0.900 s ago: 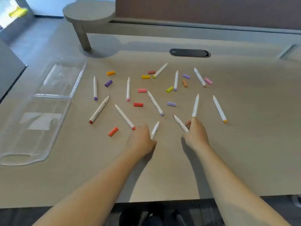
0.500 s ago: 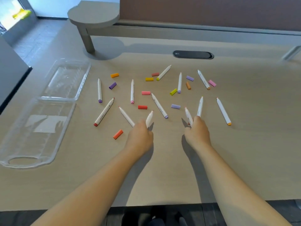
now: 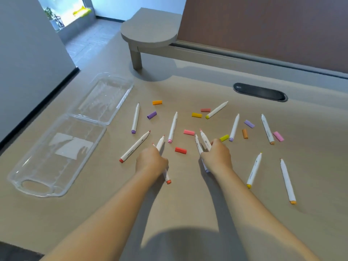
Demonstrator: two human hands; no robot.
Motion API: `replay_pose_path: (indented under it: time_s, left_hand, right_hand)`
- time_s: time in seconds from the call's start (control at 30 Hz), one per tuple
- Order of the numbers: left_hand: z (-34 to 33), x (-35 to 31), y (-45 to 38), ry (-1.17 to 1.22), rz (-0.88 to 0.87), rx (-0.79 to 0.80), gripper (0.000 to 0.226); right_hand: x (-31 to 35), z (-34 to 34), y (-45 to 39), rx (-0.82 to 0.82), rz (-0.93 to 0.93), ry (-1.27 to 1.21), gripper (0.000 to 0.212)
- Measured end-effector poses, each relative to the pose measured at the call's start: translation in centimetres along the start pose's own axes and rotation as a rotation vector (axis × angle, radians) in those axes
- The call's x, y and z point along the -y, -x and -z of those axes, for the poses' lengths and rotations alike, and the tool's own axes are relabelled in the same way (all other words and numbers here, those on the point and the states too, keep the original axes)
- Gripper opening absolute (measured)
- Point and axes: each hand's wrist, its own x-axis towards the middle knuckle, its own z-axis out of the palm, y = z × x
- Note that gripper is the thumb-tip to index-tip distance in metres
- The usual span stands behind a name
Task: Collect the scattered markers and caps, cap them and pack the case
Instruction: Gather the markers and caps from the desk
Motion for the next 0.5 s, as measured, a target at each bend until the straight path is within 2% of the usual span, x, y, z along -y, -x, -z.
replay_pose_path:
  time_s: [0.07, 0.23, 0.33, 0.43, 0.5]
  left_hand:
    - [-0.1, -0.1, -0.1, -0.039, 0.049, 0.002, 0.018]
    - [-0.2, -0.7, -0.1, -0.119, 0.118, -0.023, 0.03]
    - [0.1, -1.0, 0.1, -0.123, 0.131, -0.013, 0.026]
    - [1.0, -1.1, 0.3, -0.127, 0.08, -0.052, 0.018]
    - [2.1, -1.2, 0.4, -0.121, 0.011, -0.104, 0.011]
  right_hand:
    - [0.0, -0.3, -0.7, 0.045, -0.013, 0.031, 0.02]
    - [-0.3, -0.4, -1.7, 0.068, 0.042, 0.113, 0.03]
    - [-0.1, -0.2, -1.8, 0.068, 0.037, 0.097, 0.024]
    - [0.8, 0.3, -1.6, 0.028, 0.093, 0.041, 0.011]
    - [2.0, 0.6, -1.6, -0.016, 0.165, 0.052, 0.013]
